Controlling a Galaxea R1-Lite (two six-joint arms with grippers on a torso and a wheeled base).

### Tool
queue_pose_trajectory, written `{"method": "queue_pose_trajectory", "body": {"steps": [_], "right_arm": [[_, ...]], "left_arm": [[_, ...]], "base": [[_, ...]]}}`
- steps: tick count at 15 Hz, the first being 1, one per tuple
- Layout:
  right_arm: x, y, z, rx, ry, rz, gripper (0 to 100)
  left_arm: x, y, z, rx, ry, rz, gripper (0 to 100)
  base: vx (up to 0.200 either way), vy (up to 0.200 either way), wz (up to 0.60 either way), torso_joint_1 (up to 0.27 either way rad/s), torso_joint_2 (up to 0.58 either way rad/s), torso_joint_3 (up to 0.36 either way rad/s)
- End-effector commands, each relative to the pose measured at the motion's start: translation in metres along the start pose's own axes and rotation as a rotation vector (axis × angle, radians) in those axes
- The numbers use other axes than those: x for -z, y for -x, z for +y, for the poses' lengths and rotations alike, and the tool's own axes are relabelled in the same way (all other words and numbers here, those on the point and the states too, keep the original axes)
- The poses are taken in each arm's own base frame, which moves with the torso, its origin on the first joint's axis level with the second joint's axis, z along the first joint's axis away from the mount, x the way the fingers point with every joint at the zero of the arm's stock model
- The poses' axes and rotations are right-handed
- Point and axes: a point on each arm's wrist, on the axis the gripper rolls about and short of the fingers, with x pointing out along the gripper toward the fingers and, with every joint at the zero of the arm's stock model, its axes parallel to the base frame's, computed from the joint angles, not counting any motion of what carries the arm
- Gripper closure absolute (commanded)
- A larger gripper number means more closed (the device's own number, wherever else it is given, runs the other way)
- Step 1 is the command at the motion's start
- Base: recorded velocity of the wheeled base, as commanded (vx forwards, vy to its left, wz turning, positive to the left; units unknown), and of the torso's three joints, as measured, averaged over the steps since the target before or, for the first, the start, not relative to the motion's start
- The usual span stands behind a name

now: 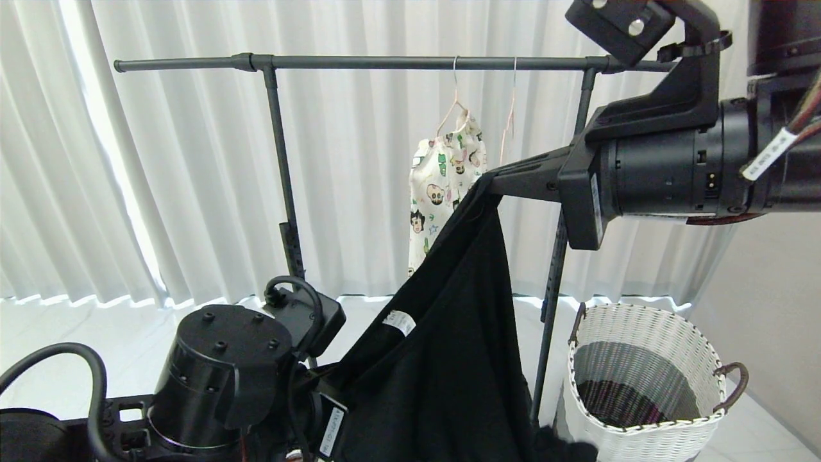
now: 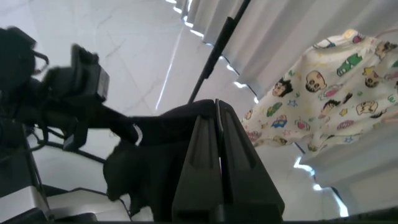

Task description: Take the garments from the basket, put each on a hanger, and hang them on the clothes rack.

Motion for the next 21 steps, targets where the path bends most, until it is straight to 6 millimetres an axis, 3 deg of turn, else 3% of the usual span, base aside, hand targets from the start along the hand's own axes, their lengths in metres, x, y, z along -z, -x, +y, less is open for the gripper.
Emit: {"method": "queue_pose_trajectory", "body": {"steps": [1,2,5,7,9,10,15,17,21], "right_arm": [[0.016,0.005,-0.005,0.026,-0.014,0.048,100],[0.018,0.006,-0.005,0.034,-0.016,0.053,100],[0.024,0.004,-0.01,0.142,-0.016,0.072,100],[0.023,0.006,-0.011,0.186,-0.015,0.073,100],[0.021,0.013,-0.011,0.21,-0.014,0.067,100],[0.019,0.025,-0.01,0.232,-0.013,0.067,100],[0.017,0.075,-0.007,0.277,-0.019,0.061,100],[0.012,0.083,-0.011,0.304,-0.022,0.025,100],[-0.006,0.093,-0.014,0.326,-0.017,-0.044,100]], "left_arm": [[-0.015,0.018,0.008,-0.036,0.032,-0.091,100],[-0.021,0.024,0.012,-0.046,0.043,-0.106,100],[-0.062,0.07,0.035,-0.067,0.056,-0.083,100],[-0.089,0.088,0.043,-0.079,0.064,-0.088,100],[-0.107,0.098,0.046,-0.077,0.065,-0.111,100],[-0.121,0.108,0.048,-0.063,0.001,-0.143,100],[-0.156,0.129,0.047,0.023,-0.097,-0.291,100],[-0.161,0.14,0.04,0.19,-0.122,-0.349,100],[-0.16,0.138,0.039,0.198,-0.126,-0.344,100]], "base": [[0.0,0.0,0.0,0.0,0.0,0.0],[0.0,0.0,0.0,0.0,0.0,0.0],[0.0,0.0,0.0,0.0,0.0,0.0],[0.0,0.0,0.0,0.0,0.0,0.0],[0.0,0.0,0.0,0.0,0.0,0.0],[0.0,0.0,0.0,0.0,0.0,0.0],[0.0,0.0,0.0,0.0,0.0,0.0],[0.0,0.0,0.0,0.0,0.0,0.0],[0.0,0.0,0.0,0.0,0.0,0.0]]}}
